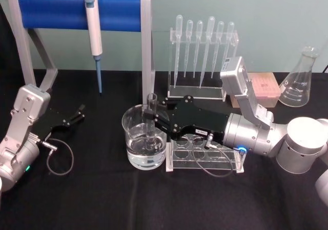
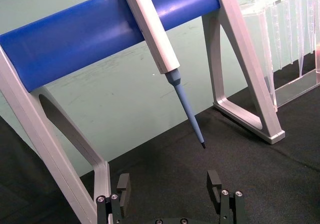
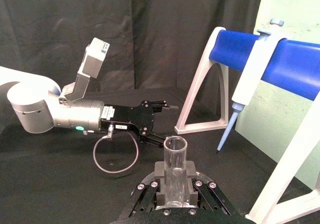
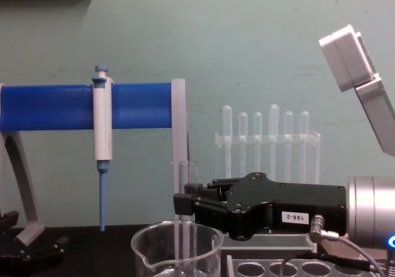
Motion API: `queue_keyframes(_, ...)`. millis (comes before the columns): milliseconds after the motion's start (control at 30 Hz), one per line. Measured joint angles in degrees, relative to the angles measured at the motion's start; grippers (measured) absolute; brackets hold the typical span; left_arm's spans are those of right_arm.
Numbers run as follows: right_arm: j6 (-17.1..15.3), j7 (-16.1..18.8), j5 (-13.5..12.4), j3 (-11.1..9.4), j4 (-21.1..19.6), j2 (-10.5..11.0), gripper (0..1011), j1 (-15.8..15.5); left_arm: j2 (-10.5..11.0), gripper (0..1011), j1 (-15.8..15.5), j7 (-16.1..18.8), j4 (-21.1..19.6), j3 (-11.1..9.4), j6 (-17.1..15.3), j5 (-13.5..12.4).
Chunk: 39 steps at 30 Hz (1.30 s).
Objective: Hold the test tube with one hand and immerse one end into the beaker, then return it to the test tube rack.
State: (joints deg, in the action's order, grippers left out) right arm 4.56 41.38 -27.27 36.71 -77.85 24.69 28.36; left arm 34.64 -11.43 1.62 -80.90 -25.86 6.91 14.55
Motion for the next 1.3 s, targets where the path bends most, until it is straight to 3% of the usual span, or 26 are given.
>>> queue_keyframes(500,0.9,0.5,-0.4,-0.6,-0.3,-0.4,242,0.3,0.0,1000,0.0,0.0,0.0,0.0,0.0,0.0)
queue_keyframes(833,0.9,0.9,-1.3,-2.3,-4.3,0.0,242,2.3,0.0,1000,0.0,0.0,0.0,0.0,0.0,0.0)
queue_keyframes(1033,-0.4,0.9,-3.0,-3.4,-7.5,1.1,242,3.2,0.0,1000,0.0,0.0,0.0,0.0,0.0,0.0)
queue_keyframes(1300,-2.0,-0.2,-5.4,-5.5,-13.5,4.6,243,1.8,0.0,1000,0.0,0.0,0.0,0.0,0.0,0.0)
